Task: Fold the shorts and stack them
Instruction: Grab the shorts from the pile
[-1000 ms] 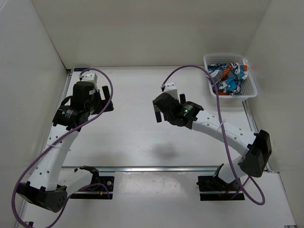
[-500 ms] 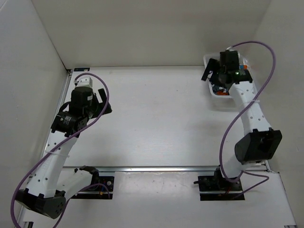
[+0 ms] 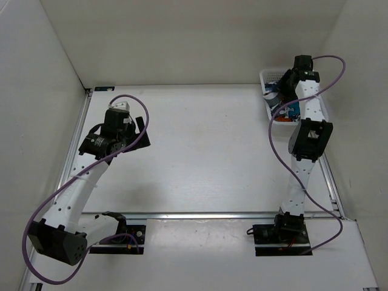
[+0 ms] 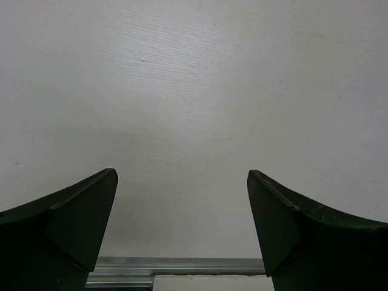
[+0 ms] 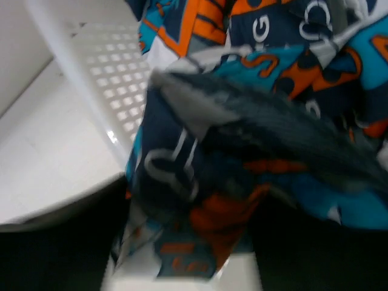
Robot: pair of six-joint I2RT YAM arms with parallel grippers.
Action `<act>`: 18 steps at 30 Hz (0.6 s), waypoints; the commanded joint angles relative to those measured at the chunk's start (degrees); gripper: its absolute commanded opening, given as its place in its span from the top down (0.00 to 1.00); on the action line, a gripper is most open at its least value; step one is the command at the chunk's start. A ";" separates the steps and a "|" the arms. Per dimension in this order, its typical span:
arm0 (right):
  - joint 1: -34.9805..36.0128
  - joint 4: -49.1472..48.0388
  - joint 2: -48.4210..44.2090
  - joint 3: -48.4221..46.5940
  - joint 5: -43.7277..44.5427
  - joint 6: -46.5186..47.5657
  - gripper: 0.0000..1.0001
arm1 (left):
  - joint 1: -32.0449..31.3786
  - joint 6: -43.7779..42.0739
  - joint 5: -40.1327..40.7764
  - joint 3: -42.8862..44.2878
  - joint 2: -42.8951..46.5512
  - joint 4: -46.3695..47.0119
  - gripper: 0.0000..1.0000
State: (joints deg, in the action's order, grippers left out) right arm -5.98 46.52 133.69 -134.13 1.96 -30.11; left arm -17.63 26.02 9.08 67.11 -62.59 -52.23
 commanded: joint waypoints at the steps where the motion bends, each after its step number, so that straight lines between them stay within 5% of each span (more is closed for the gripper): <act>1: -0.44 1.03 2.97 -8.60 -2.39 -3.38 0.57 | -0.48 0.70 -2.05 0.04 -0.96 0.64 0.00; 4: 0.52 0.42 -0.34 -8.88 1.10 -3.91 1.00 | -0.48 0.08 -2.57 0.56 -2.19 0.02 0.00; 9: 5.52 -2.66 -17.56 -5.36 6.31 3.72 1.00 | -0.48 -0.44 -3.72 1.79 -2.19 0.02 0.00; 18: 13.70 -6.09 -43.75 -1.05 -5.37 6.29 1.00 | 2.85 -0.97 1.37 11.97 -4.37 -6.82 0.00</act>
State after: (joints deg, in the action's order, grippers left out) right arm 6.63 42.59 93.71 -136.25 1.83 -25.19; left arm -16.53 25.74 7.51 72.82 -66.37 -55.99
